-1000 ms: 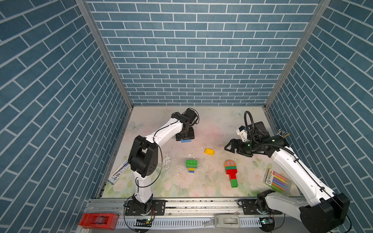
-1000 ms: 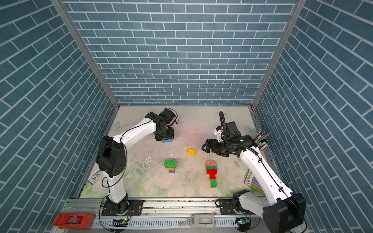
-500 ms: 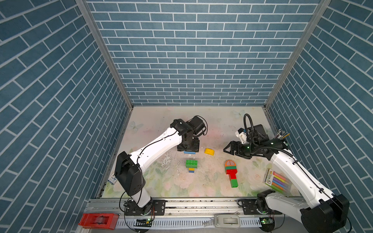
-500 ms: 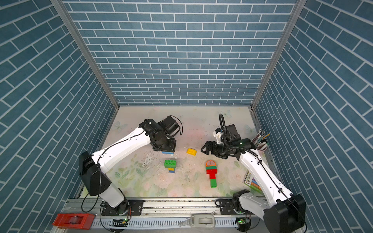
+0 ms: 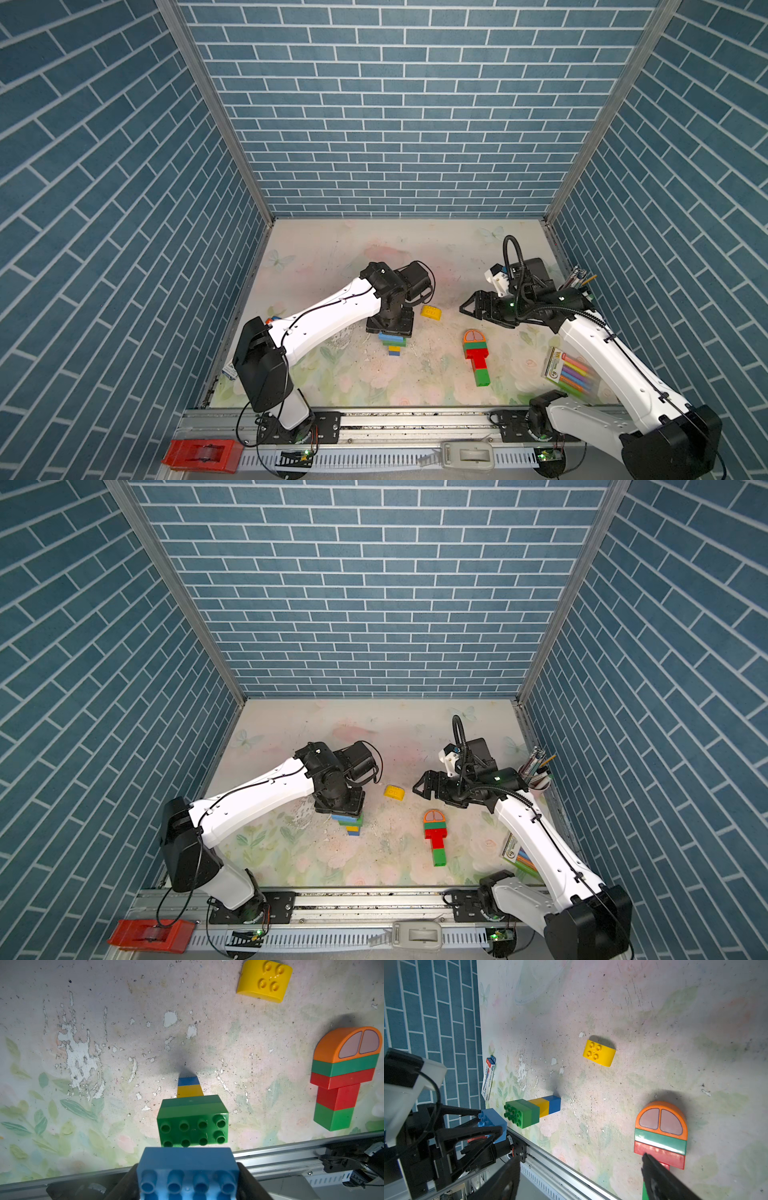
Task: Assemble an ice cream with lego
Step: Assemble the lego brick with the lego brick.
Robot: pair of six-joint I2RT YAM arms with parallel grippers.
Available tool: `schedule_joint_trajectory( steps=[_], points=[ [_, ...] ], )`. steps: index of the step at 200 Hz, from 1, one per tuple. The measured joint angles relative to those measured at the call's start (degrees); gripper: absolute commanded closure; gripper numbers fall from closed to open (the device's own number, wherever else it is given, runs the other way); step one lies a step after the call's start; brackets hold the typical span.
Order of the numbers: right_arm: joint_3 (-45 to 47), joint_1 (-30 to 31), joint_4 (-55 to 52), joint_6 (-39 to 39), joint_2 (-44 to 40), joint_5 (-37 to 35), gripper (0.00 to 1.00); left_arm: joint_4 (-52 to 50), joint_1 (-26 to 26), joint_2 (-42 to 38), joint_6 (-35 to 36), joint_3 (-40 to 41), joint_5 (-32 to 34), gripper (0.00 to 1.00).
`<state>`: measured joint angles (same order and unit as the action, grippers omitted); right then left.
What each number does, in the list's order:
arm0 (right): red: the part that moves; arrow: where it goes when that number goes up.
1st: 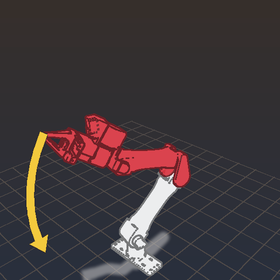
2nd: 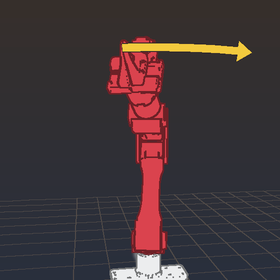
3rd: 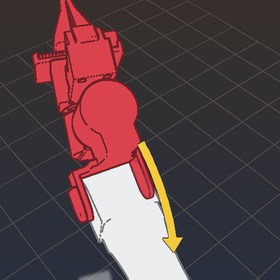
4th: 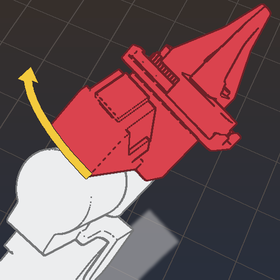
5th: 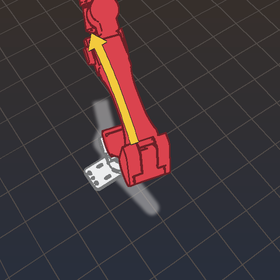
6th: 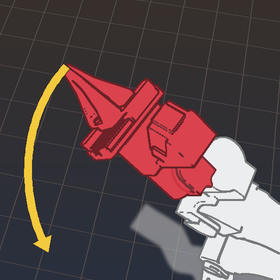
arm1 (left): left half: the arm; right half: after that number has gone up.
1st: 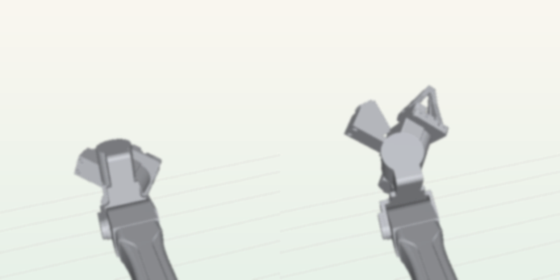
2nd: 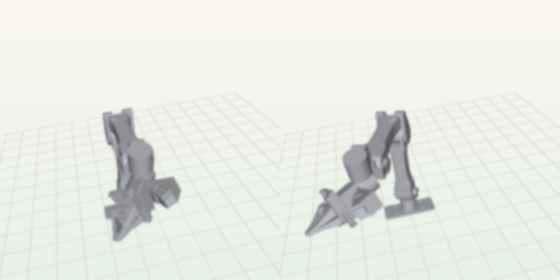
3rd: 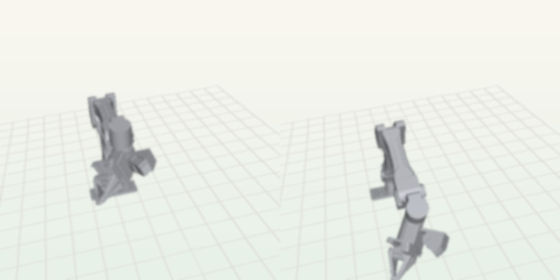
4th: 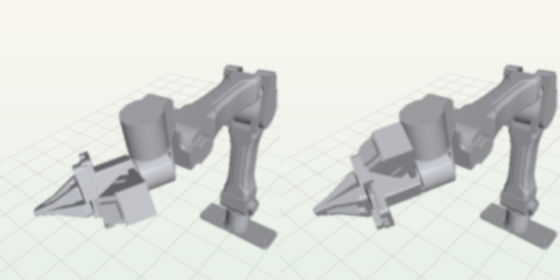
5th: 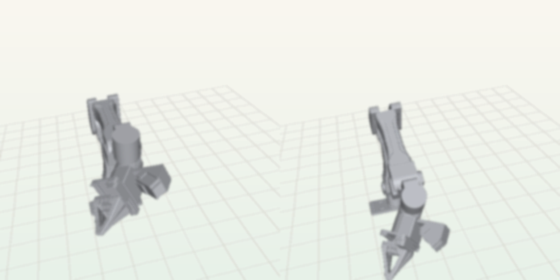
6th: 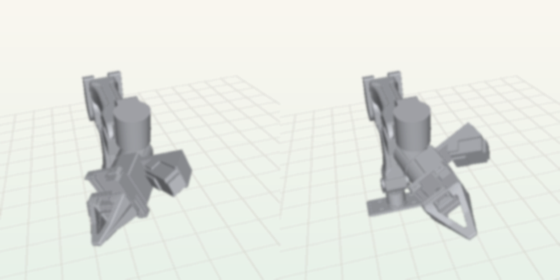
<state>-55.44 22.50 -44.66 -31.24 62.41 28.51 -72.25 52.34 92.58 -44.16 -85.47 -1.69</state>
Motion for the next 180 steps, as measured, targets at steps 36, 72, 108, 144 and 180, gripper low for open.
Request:
schedule_joint_trajectory(
  steps=[36, 72, 108, 144, 180],
  points=[
    [0.00, 0.00, 0.17, 0.00, 0.00, 0.02, 0.08, 0.55, 0.09, 0.11, -0.79, 0.00, 0.33, 0.59],
    [0.00, 0.00, 0.15, 0.00, 0.00, 0.02, 0.08, 1.36, 0.09, 1.57, -1.70, -0.02, 0.48, 0.59],
    [0.00, 0.00, 0.17, 0.00, 0.00, 0.00, 0.08, 2.03, 0.09, 2.82, -2.38, -0.02, 0.55, 0.59],
    [0.00, 0.00, 0.15, 0.00, 0.00, 0.00, 0.08, 2.08, 0.09, 2.82, -2.80, -0.02, 0.59, 0.59],
    [0.00, 0.00, 0.15, 0.00, 0.00, 0.00, 0.08, 2.45, 0.09, 2.82, -3.04, 0.07, 0.57, 0.59]
  ],
)
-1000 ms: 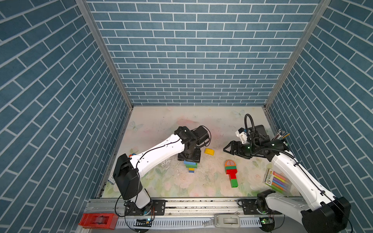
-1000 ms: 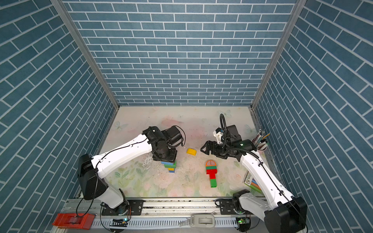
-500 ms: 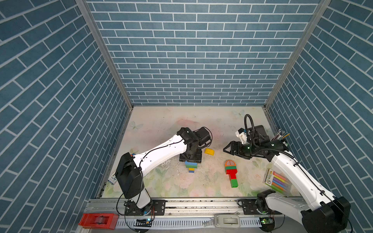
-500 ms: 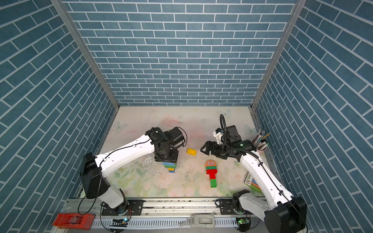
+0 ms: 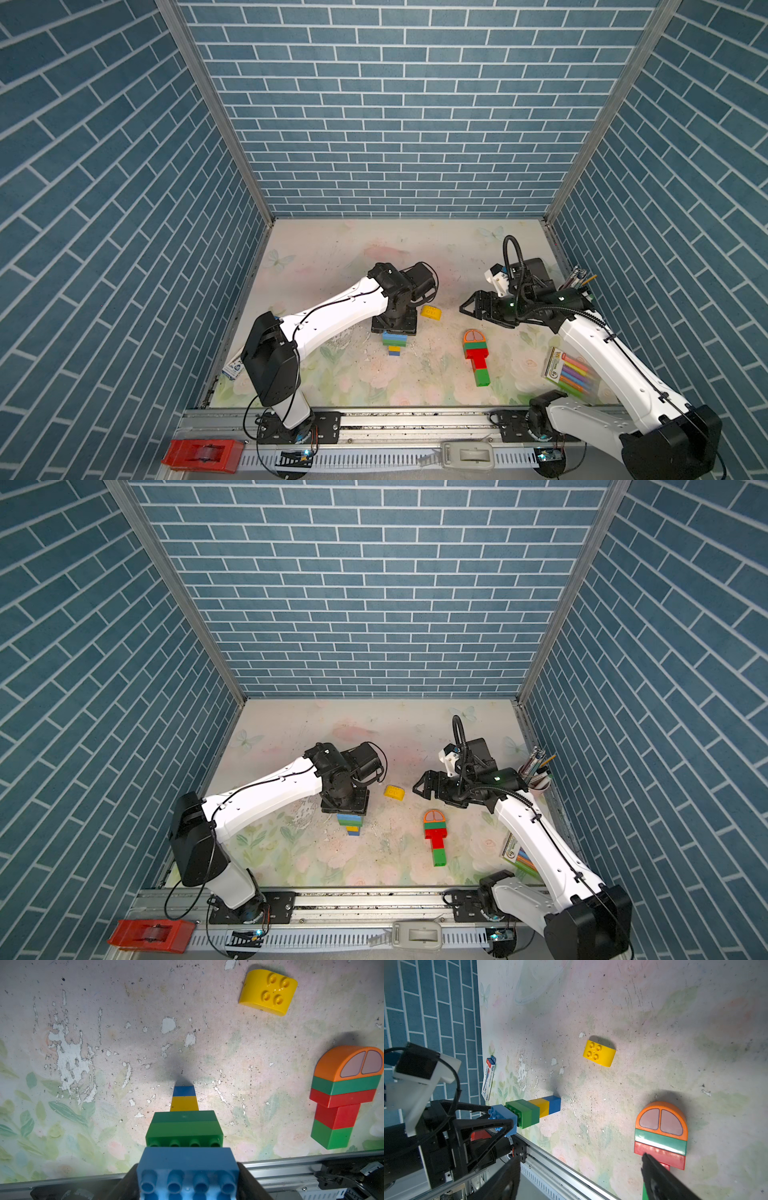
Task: Assemble an ice cream with lego
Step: Assemble the lego brick with the lego brick.
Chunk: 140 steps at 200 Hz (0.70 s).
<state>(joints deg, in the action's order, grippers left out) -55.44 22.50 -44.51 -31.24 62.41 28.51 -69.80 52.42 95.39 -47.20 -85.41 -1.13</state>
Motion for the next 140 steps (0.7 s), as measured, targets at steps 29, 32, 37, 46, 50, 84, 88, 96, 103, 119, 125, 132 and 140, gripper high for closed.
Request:
schedule_joint_trajectory(
  steps=[29, 32, 37, 46, 50, 84, 88, 96, 103, 119, 125, 132, 140],
  points=[
    [0.00, 0.00, -0.02, 0.00, -0.04, 0.00, 0.08, 0.28, 0.00, 0.00, -0.15, 0.37, 0.02, 0.59],
    [0.00, 0.00, -0.02, 0.00, -0.04, 0.00, 0.08, 0.28, 0.00, 0.00, -0.17, 0.39, 0.02, 0.59],
    [0.00, 0.00, -0.02, 0.00, -0.04, 0.00, 0.08, 0.31, 0.00, 0.00, -0.20, 0.50, 0.02, 0.59],
    [0.00, 0.00, -0.04, 0.00, -0.07, 0.00, 0.08, 0.35, 0.00, 0.00, -0.20, 0.66, 0.00, 0.59],
    [0.00, 0.00, -0.04, 0.00, -0.07, 0.00, 0.08, 0.42, 0.00, 0.00, -0.20, 0.74, 0.02, 0.59],
    [0.00, 0.00, -0.07, 0.00, -0.09, -0.02, 0.08, 0.48, 0.02, 0.00, -0.22, 1.01, 0.09, 0.59],
    [0.00, 0.00, -0.07, 0.00, -0.11, -0.02, 0.08, 0.48, 0.02, 0.00, -0.22, 1.01, 0.09, 0.59],
    [0.00, 0.00, -0.07, 0.00, -0.13, 0.00, 0.08, 0.48, 0.02, 0.00, -0.20, 1.01, 0.17, 0.59],
    [0.00, 0.00, -0.04, 0.00, -0.17, 0.00, 0.08, 0.48, 0.02, 0.00, -0.20, 1.03, 0.20, 0.59],
    [0.00, 0.00, -0.07, 0.00, -0.24, -0.02, 0.08, 0.63, 0.02, 0.00, -0.20, 1.09, 0.20, 0.59],
    [0.00, 0.00, -0.07, 0.00, -0.28, -0.02, 0.08, 0.76, 0.04, 0.00, -0.22, 1.25, 0.24, 0.59],
    [0.00, 0.00, -0.09, 0.00, -0.33, -0.02, 0.08, 0.94, 0.07, 0.00, -0.35, 1.38, 0.24, 0.59],
    [0.00, 0.00, -0.11, 0.00, -0.39, -0.02, 0.08, 1.29, 0.11, -0.15, -0.68, 1.62, 0.28, 0.59]
  ],
)
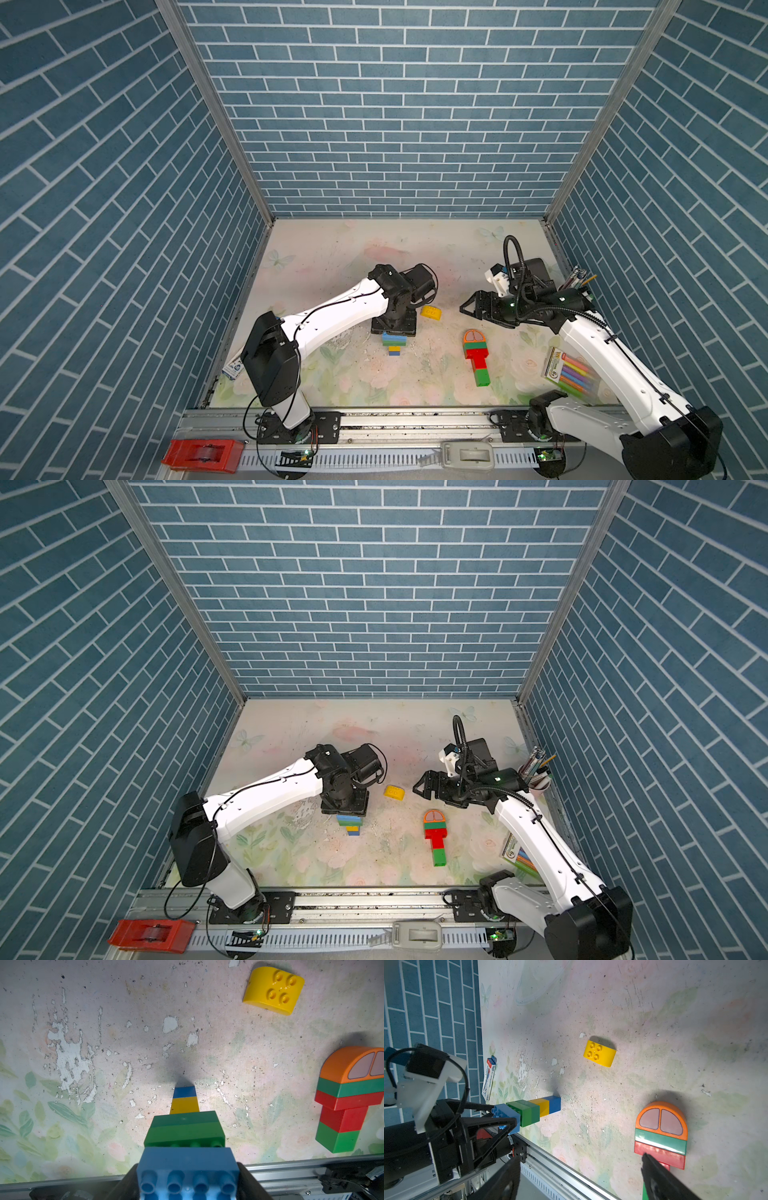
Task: Assemble an ice cream with lego
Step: Assemble the lego brick with the lego brick.
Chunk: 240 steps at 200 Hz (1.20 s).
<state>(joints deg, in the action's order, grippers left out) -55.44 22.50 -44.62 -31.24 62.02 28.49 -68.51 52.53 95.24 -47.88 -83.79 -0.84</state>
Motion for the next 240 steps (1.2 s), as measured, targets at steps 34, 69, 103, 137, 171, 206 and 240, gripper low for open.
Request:
schedule_joint_trajectory(
  steps=[34, 69, 103, 137, 171, 206, 240],
  points=[
    [0.00, 0.00, -0.17, 0.00, -0.15, -0.04, 0.08, 1.11, 0.02, -1.11, -2.62, 1.31, 0.59, 0.59],
    [0.00, 0.00, -0.26, 0.00, -0.15, -0.02, 0.08, 1.36, 0.04, -1.14, -4.76, 1.33, 1.25, 0.56],
    [0.00, 0.00, -0.37, 0.00, -0.15, -0.04, 0.08, 1.36, 0.07, -1.05, -6.05, 1.22, 1.73, 0.54],
    [0.00, 0.00, -0.42, 0.00, -0.17, -0.04, 0.08, 1.22, 0.07, -1.03, -7.48, 1.11, 1.75, 0.54],
    [0.00, 0.00, -0.83, 0.02, -0.22, -0.02, 0.08, 1.11, 0.07, -0.96, -8.31, 1.11, 1.70, 0.54],
    [0.00, 0.00, -1.25, 0.07, -0.22, -0.07, 0.08, 1.18, 0.04, -0.79, -9.90, 1.11, 1.53, 0.54],
    [0.00, 0.00, -1.44, 0.07, -0.24, -0.13, 0.08, 0.66, 0.07, 0.07, -10.62, 0.42, 1.42, 0.55]
  ],
)
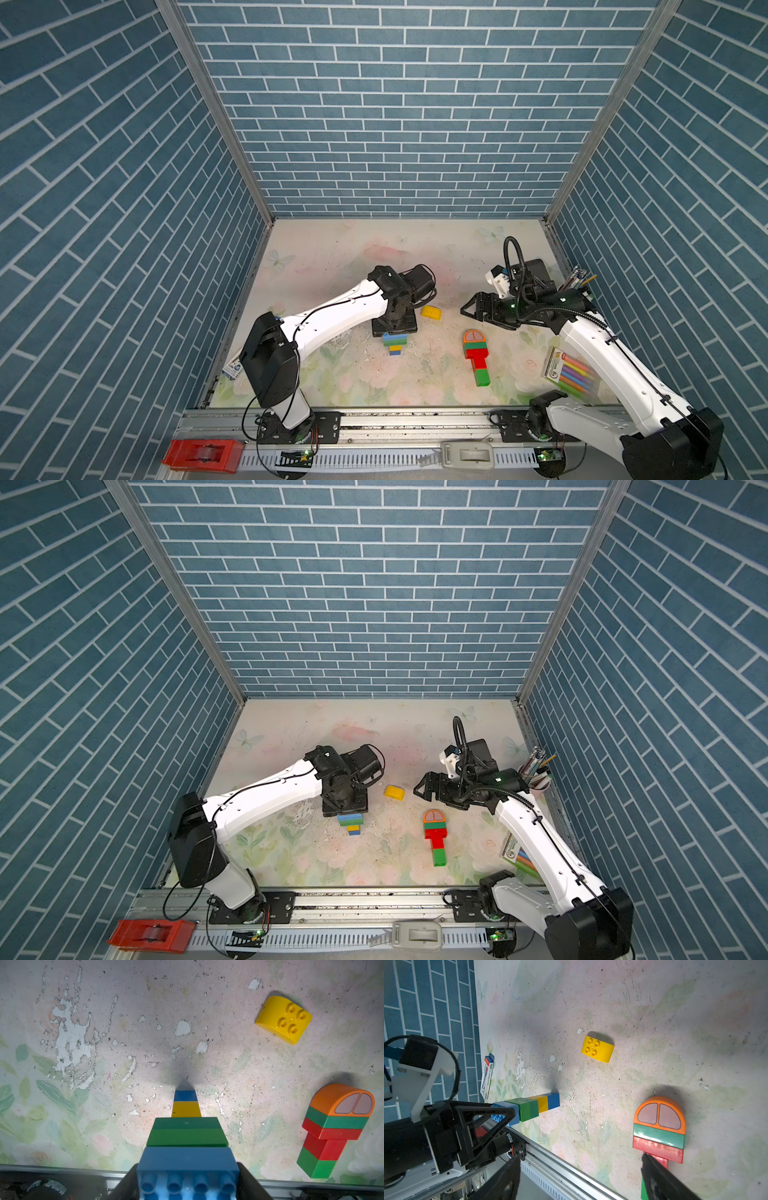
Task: Assemble an ice cream with lego
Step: Assemble the lego brick with the lego brick.
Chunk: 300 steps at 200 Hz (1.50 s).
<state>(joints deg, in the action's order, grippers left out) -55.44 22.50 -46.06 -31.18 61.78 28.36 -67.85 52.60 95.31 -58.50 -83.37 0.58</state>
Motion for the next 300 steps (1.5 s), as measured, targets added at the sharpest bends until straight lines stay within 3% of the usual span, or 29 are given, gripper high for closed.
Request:
schedule_joint_trajectory(
  steps=[33, 53, 84, 139, 180, 228, 300],
  points=[
    [-0.02, 0.00, -0.63, 0.13, -0.26, -0.11, 0.08, -0.61, 0.22, 0.70, 0.42, -0.37, 0.26, 0.62],
    [-0.22, 0.00, -1.51, 0.17, -0.42, -0.24, 0.08, -0.26, 0.33, 0.59, 0.70, 0.20, 0.17, 0.79],
    [-0.28, 0.00, -2.05, 0.20, -0.83, -0.37, 0.08, 1.73, 0.31, -0.94, 1.31, 2.43, -0.11, 0.91],
    [-0.28, 0.00, -2.03, 0.22, -0.83, -0.55, 0.08, 4.74, 0.31, -1.51, 2.32, 5.09, -0.87, 1.00],
    [-0.28, 0.00, -1.95, 0.20, -0.83, -0.66, 0.08, 5.42, 0.31, -1.73, 2.60, 5.70, -1.09, 1.00],
    [-0.28, 0.00, -1.97, 0.20, -0.81, -0.74, 0.08, 5.97, 0.31, -2.43, 2.69, 6.19, -0.98, 0.78],
    [-0.39, 0.00, -2.01, 0.22, -0.59, -1.07, 0.08, 5.29, 0.55, -1.36, 4.33, 4.48, -0.90, 0.85]
  ],
)
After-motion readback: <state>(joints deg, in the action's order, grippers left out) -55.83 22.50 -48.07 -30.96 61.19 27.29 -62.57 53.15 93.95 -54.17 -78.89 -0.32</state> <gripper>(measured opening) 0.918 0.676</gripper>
